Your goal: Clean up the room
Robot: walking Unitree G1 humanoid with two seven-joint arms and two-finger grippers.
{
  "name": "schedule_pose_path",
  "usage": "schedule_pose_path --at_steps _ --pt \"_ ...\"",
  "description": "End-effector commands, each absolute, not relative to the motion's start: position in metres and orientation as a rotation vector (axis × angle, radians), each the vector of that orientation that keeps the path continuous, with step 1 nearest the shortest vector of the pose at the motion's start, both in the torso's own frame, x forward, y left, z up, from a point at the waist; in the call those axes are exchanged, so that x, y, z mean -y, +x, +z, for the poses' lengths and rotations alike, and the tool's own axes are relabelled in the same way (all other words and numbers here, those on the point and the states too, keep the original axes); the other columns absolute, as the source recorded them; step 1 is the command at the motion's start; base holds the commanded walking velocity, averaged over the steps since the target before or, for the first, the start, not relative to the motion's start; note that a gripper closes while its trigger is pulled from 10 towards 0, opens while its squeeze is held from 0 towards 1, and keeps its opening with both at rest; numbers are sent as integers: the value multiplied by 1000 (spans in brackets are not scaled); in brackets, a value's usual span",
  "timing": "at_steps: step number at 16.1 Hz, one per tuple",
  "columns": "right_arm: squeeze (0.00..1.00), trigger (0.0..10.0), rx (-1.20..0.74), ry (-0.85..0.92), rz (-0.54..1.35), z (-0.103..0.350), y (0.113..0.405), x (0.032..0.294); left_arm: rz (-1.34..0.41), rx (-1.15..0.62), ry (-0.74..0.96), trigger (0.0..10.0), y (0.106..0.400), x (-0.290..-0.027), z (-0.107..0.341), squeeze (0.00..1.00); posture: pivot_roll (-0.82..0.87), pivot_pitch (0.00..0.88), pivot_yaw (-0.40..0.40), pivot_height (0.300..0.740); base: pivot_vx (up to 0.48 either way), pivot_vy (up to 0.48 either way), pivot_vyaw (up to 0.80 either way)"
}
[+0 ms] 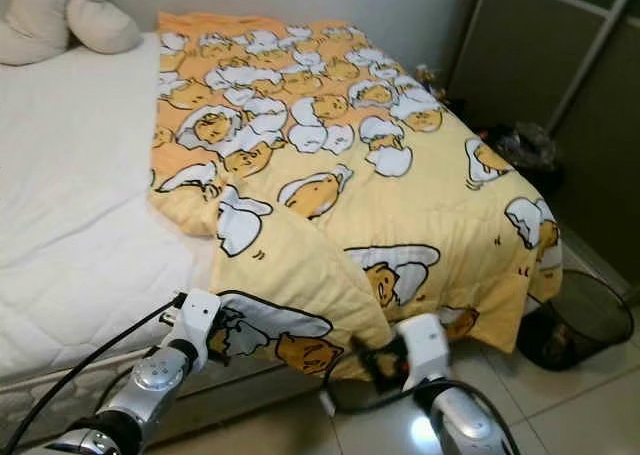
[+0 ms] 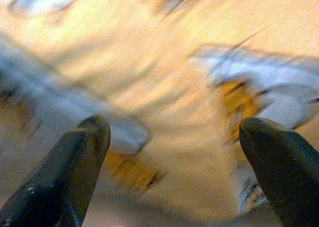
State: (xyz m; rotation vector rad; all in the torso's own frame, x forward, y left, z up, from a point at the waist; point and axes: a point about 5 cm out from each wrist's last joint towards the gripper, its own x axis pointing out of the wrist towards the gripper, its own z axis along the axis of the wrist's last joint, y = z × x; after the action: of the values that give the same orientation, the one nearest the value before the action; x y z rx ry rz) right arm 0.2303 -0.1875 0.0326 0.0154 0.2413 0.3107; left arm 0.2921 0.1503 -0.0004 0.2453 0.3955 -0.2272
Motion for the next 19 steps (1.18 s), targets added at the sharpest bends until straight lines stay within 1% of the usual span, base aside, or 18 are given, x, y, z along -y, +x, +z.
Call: schedule_pose_path --at_steps 1,3,4,5,7,9,11,12,14,15,17,19 --pt "0 10000 -122 20 198 50 234 201 -205 -320 196 10000 299 -150 11 0 31 4 -10 740 0 0 0" --pt "0 10000 -33 10 151 66 238 201 -189 -186 158 10000 308 -146 30 0 38 0 -5 740 0 0 0" --pt "0 10000 21 39 101 75 248 201 -200 -73 98 10000 317 -134 53 0 58 0 0 740 0 0 0" --pt "0 10000 24 42 100 75 252 199 -213 -41 72 10000 321 -128 61 0 60 0 0 740 0 0 0" --pt "0 10000 -3 38 116 68 258 194 -256 -11 83 10000 325 -114 70 0 72 0 -8 740 0 0 0" --pt "0 10000 -27 11 184 64 260 183 -275 -16 82 10000 322 -108 68 0 68 0 -9 740 0 0 0" --pt "0 10000 -42 5 207 60 261 179 -300 -30 75 10000 317 -103 65 0 65 0 -8 740 0 0 0" --pt "0 10000 -44 7 221 59 262 177 -317 -49 65 10000 314 -98 61 0 67 0 -13 740 -420 0 0" --pt "0 10000 -56 -1 241 56 261 177 -321 -56 53 10000 310 -96 58 0 67 0 -21 740 -398 274 0" --pt "0 10000 -68 -4 247 54 259 179 -326 -67 52 10000 308 -94 55 0 67 0 -24 740 -386 0 0" --pt "0 10000 -85 -13 257 51 256 181 -338 -83 93 10000 305 -92 51 0 63 0 -26 740 0 0 0" --pt "0 10000 -94 -20 267 48 255 180 -363 -105 89 10000 303 -89 48 0 56 0 -22 740 0 0 0"
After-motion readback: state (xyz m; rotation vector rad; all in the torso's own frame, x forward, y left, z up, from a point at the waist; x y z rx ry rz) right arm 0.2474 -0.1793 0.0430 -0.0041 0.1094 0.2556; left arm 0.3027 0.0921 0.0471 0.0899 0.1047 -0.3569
